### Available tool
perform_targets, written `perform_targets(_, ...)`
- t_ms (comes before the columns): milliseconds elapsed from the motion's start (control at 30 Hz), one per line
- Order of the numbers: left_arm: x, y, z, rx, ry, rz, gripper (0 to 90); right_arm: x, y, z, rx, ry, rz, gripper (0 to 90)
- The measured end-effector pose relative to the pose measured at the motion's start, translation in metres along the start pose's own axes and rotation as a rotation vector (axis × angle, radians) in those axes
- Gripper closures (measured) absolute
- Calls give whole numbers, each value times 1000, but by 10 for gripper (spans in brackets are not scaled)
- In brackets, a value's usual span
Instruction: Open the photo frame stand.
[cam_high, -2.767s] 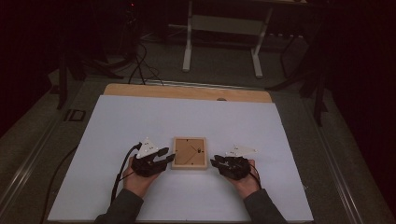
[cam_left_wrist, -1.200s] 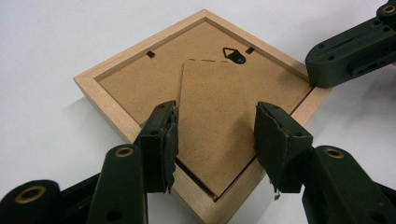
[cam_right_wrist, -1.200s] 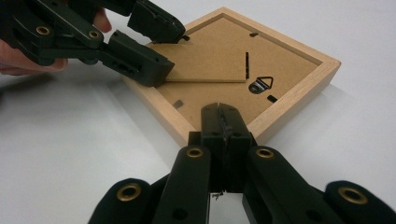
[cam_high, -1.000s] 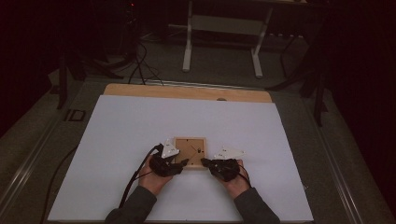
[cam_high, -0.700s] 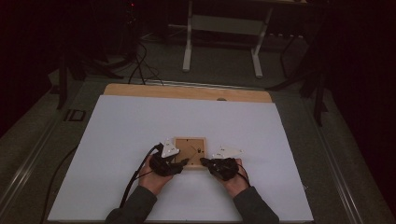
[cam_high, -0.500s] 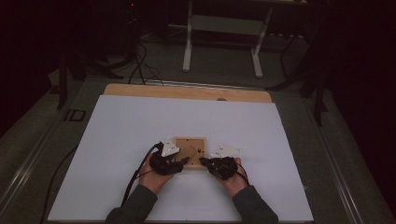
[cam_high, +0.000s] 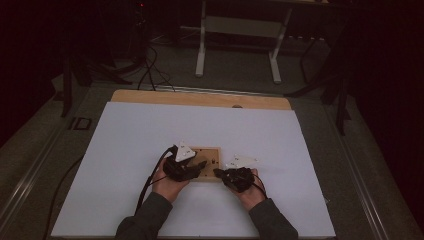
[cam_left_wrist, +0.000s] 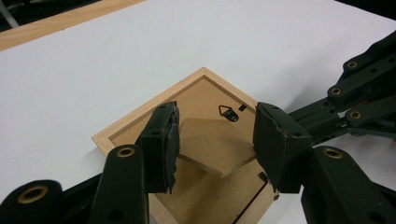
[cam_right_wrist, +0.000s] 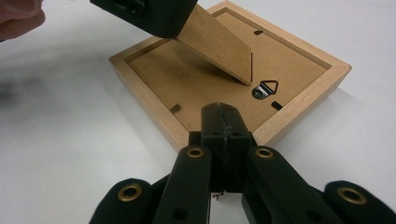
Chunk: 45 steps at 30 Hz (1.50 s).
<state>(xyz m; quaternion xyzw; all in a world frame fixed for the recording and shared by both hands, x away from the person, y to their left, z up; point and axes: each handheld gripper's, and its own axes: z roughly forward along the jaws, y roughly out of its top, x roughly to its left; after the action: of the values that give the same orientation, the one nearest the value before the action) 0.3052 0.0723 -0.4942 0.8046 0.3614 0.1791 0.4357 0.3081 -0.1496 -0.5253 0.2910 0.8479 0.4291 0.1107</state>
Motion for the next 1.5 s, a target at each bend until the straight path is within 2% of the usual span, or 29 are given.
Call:
perform_targets(300,1,-2,0,4,-3,-3,516,0,-1,0,-5,1,6,900)
perform_targets(400,3,-3,-1,2,-6,-16,552,0,-1,0,-5,1,9,900)
perform_targets(467,3,-4,-1,2,1,-17,521,0,-1,0,-5,1,9,900)
perform_targets(700,3,-4,-7,-22,-16,-23,447,-1,-1,0,-10,6,12,900)
perform_targets(800,5,-7,-10,-22,-37,-48,413,-1,-1,0,-10,7,12,900)
perform_targets(900,6,-13,-10,-9,-31,-65,357,-1,-2,0,-12,8,11,900)
perform_targets(1000,9,-18,-7,18,-47,-96,314,-1,-2,0,-13,8,11,900)
perform_targets(1133,11,-24,-3,50,-82,-136,317,-1,-2,0,-14,9,12,900)
perform_targets(1300,10,-25,3,87,-122,-165,375,-1,-2,0,-16,9,11,900)
perform_targets(1500,14,-23,5,70,-153,-228,424,-1,-2,0,-17,9,11,900)
